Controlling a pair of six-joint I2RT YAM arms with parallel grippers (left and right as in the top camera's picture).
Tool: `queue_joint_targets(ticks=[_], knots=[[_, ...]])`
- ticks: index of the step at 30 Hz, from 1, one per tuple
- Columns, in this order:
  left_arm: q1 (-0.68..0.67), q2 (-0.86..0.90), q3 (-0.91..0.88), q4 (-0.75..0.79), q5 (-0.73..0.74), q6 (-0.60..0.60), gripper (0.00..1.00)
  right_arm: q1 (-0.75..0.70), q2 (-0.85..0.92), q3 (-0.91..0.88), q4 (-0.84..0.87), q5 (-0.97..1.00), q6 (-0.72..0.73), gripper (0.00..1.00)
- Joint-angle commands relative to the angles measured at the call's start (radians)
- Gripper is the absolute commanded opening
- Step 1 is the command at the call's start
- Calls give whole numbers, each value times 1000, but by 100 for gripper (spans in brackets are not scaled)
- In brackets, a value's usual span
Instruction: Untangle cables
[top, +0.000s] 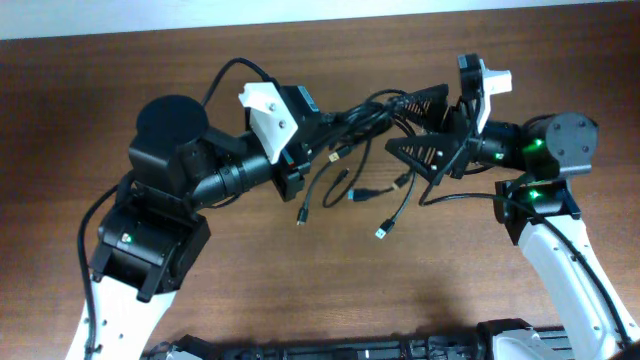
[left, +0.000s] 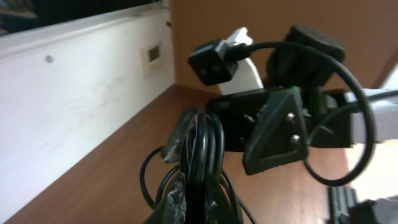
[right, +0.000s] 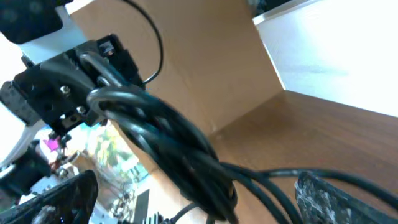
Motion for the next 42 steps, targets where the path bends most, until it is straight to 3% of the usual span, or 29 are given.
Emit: queue_joint_targets(ticks=[1, 6, 8, 9, 11, 12, 14, 15, 16, 17, 23, 28, 30, 34, 42], knots=[[3, 30, 10, 17, 162, 12, 0, -1, -2, 9, 10, -63, -19, 99], [-4, 76, 10, 31, 237, 8, 0, -1, -2, 9, 10, -76, -18, 100], [-4, 90, 10, 43, 237, 8, 0, -1, -2, 9, 11, -89, -18, 92], [-4, 96, 10, 52, 236, 8, 0, -1, -2, 9, 10, -95, -18, 83], [-4, 101, 10, 80, 234, 8, 1, -1, -2, 9, 10, -114, -18, 51], [-4, 101, 10, 86, 224, 8, 11, -1, -2, 9, 10, -118, -11, 30], [-4, 101, 10, 88, 181, 8, 42, -1, -2, 9, 9, -117, 2, 6], [-4, 101, 10, 87, 164, 8, 63, -1, -2, 9, 10, -117, 2, 4], [-3, 101, 10, 86, 151, 8, 91, -1, -2, 9, 9, -116, 10, 4], [-3, 101, 10, 86, 137, 8, 99, -1, -2, 9, 9, -113, 21, 4], [-3, 101, 10, 74, 118, 8, 99, -1, -2, 9, 9, -107, 69, 4], [-3, 101, 10, -35, -82, 3, 99, -2, -2, 9, 10, -55, 160, 4], [-3, 101, 10, -57, -117, -50, 99, -2, -2, 9, 9, -44, 160, 4], [-3, 119, 10, -59, -117, -152, 99, -1, -2, 9, 10, -11, 160, 4], [-31, 206, 10, -9, -19, -181, 99, 36, -2, 9, 35, -7, 159, 4]])
